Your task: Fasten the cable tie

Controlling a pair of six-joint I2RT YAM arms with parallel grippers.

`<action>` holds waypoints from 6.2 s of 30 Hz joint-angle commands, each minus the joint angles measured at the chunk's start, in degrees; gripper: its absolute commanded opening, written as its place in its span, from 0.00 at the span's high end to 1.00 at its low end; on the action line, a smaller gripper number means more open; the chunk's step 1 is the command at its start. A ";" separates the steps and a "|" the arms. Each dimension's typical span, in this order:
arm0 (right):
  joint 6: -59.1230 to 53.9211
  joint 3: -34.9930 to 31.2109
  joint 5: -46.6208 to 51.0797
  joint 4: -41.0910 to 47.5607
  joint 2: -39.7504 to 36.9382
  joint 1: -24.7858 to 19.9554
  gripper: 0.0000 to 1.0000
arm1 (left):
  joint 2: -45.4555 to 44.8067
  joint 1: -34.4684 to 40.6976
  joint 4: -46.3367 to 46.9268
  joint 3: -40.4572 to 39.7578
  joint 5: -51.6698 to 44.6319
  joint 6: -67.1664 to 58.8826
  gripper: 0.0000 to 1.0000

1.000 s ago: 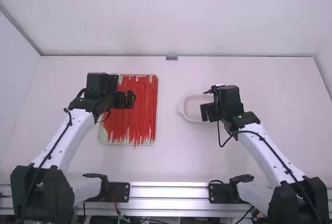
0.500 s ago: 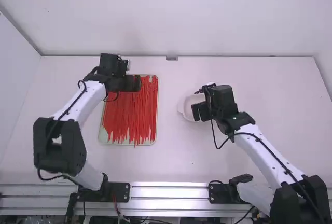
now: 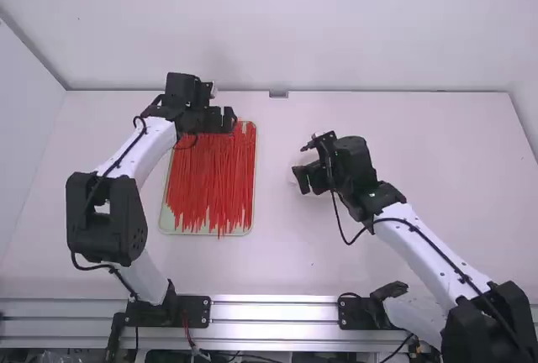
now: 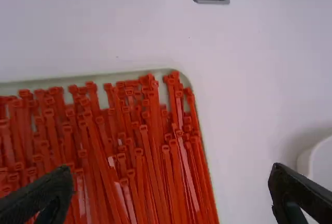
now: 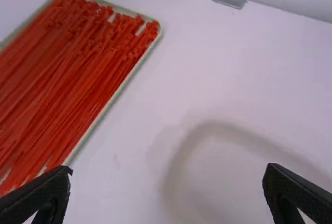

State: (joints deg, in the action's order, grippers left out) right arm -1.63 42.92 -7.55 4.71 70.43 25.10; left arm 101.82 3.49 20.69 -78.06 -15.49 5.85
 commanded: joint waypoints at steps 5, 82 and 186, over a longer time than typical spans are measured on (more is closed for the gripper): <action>0.26 2.12 -1.38 -1.03 0.35 0.81 0.01 | 4.04 -0.15 -0.46 -1.18 4.17 1.25 0.01; 1.16 2.03 -7.85 3.19 0.35 -6.43 0.01 | 8.00 1.38 7.50 0.81 8.11 3.69 0.01; -0.13 2.03 -7.65 3.26 0.35 -7.80 0.01 | 25.09 -1.14 -1.22 -13.03 6.08 5.03 0.41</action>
State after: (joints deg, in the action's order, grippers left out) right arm -1.87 42.92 -15.03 7.90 70.43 17.04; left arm 126.65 2.22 19.18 -91.00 -10.48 10.76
